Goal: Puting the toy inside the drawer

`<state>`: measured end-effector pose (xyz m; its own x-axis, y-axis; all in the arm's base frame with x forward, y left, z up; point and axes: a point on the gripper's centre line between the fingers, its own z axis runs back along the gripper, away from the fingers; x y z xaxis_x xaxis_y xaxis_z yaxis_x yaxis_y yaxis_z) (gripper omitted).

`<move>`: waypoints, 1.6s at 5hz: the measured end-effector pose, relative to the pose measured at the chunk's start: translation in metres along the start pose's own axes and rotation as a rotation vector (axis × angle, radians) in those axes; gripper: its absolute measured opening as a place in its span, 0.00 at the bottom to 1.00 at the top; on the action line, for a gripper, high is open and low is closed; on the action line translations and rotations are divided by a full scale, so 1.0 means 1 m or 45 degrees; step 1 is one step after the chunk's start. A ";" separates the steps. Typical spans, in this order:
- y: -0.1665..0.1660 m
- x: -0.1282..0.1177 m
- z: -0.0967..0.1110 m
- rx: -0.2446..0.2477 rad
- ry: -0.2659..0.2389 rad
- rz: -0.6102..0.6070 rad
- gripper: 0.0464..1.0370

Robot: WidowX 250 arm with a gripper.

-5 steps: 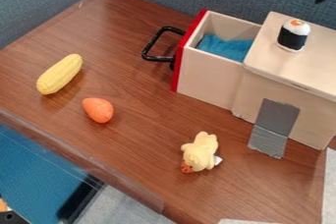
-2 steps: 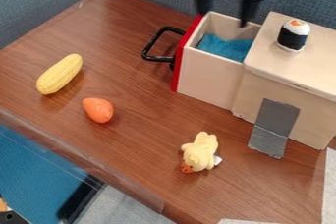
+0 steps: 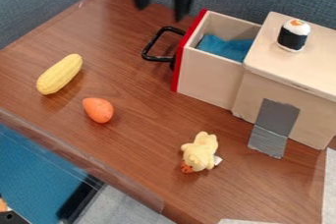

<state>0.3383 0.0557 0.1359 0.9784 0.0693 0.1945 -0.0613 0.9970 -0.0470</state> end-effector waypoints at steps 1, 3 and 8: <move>0.040 -0.017 -0.012 0.062 0.027 0.039 0.96; 0.095 -0.060 -0.045 0.072 0.066 0.114 0.96; 0.121 -0.081 -0.118 0.157 0.311 0.246 0.64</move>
<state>0.2747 0.1664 -0.0015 0.9639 0.2619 -0.0480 -0.2589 0.9639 0.0618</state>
